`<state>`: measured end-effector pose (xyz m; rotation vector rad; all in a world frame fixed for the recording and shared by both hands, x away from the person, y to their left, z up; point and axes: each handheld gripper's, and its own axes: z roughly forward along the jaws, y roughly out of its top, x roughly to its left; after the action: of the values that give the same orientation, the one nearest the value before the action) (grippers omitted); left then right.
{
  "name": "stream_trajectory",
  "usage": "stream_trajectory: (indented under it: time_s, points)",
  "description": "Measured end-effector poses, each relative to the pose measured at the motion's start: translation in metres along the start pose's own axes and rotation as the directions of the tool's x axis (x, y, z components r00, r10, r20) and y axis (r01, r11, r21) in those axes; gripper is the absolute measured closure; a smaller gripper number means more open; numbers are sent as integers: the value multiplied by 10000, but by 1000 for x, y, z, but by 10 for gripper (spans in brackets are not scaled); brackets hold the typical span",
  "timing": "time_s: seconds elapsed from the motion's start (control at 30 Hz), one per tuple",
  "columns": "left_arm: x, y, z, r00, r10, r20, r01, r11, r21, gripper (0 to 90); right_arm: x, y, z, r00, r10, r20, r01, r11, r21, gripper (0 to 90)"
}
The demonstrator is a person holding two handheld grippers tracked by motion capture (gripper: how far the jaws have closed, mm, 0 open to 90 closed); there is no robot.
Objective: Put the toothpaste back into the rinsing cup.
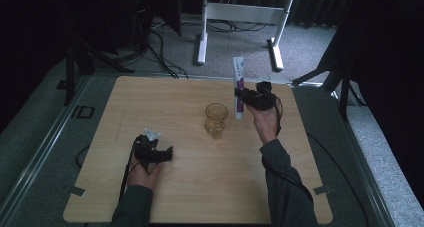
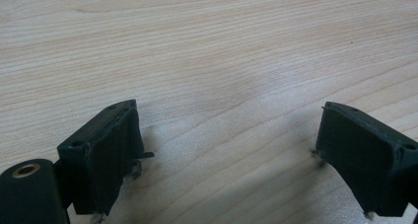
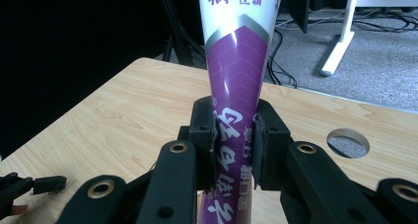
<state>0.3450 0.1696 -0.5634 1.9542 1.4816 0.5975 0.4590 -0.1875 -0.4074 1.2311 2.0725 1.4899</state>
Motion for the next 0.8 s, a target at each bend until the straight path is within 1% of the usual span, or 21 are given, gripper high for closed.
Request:
stream_trajectory:
  time_s: [0.17, 0.23, 0.43, 0.8]
  points:
    - [0, 0, 0, 10000, -10, -2, 10, 10000, -1, 97, 1, 0, 3, 10000, 71, 8, -71, 10000, -16, 745]
    - [0, 0, 0, 10000, -7, 1, 7, 10000, -9, 97, 2, 0, 5, 10000, 10, 9, -10, 10000, 22, 744]
    - [0, 0, 0, 10000, -1, 1, 1, 10000, -8, 97, 4, -1, 9, 10000, 41, 10, -41, 9999, 100, 744]
    - [0, 0, 0, 10000, -8, 2, 8, 10000, -9, 98, 11, 0, 18, 10000, -48, -41, 48, 9999, 88, 742]
